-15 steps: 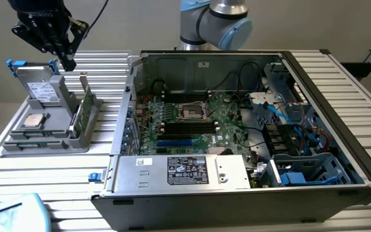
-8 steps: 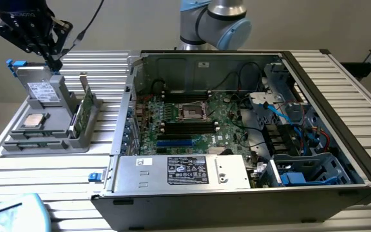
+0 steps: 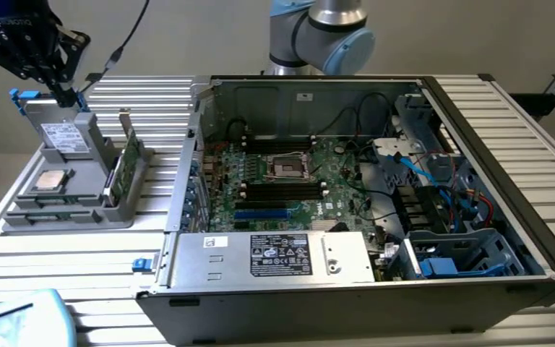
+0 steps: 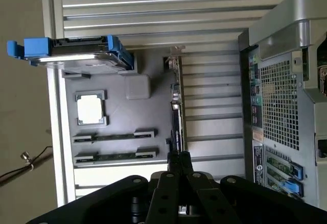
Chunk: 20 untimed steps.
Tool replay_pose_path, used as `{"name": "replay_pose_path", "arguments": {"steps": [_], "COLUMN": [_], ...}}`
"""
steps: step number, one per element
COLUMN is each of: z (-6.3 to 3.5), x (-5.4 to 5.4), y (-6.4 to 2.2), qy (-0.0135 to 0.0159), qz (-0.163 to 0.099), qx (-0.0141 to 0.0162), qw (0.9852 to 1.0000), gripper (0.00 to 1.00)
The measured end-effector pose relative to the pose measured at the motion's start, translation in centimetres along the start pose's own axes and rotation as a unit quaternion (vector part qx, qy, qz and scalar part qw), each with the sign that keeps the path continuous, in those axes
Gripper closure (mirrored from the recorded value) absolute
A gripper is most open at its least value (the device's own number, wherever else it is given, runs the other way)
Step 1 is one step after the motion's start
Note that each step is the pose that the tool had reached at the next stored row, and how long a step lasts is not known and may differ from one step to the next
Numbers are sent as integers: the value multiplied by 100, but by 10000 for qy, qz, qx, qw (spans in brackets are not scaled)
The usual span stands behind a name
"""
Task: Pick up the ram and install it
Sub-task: 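Reach for the ram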
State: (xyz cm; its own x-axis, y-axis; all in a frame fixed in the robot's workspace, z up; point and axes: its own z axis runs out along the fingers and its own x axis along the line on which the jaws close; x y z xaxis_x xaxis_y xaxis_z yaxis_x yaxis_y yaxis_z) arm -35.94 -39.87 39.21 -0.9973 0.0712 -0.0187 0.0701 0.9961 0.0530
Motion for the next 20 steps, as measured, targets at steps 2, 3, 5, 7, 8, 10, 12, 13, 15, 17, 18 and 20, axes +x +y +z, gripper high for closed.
{"name": "replay_pose_path", "arguments": {"steps": [2, 3, 5, 7, 8, 10, 12, 13, 15, 17, 18, 20], "z": [2, 2, 6, 9, 10, 14, 18, 20, 25, 31, 36, 44], "x": [48, 72, 122, 174, 200, 252, 301, 321, 354, 378, 388, 405], "y": [-3, -5, -9, -13, -15, -21, -32, -40, -61, -80, -90, -106], "qy": [0, 0, 0, 0, 0, 1, 2, 2, 5, 8, 10, 17], "qz": [0, 0, 1, 0, 0, 0, 1, 0, 0, 1, 1, 2], "qx": [0, 0, 0, 0, 0, 0, 0, -1, -3, -6, -7, -8], "qw": [10000, 10000, 10000, 10000, 10000, 10000, 10000, 10000, 10000, 10000, 10000, 10000], "gripper": [89, 89, 89, 89, 89, 89, 89, 89, 89, 89, 89, 89]}}
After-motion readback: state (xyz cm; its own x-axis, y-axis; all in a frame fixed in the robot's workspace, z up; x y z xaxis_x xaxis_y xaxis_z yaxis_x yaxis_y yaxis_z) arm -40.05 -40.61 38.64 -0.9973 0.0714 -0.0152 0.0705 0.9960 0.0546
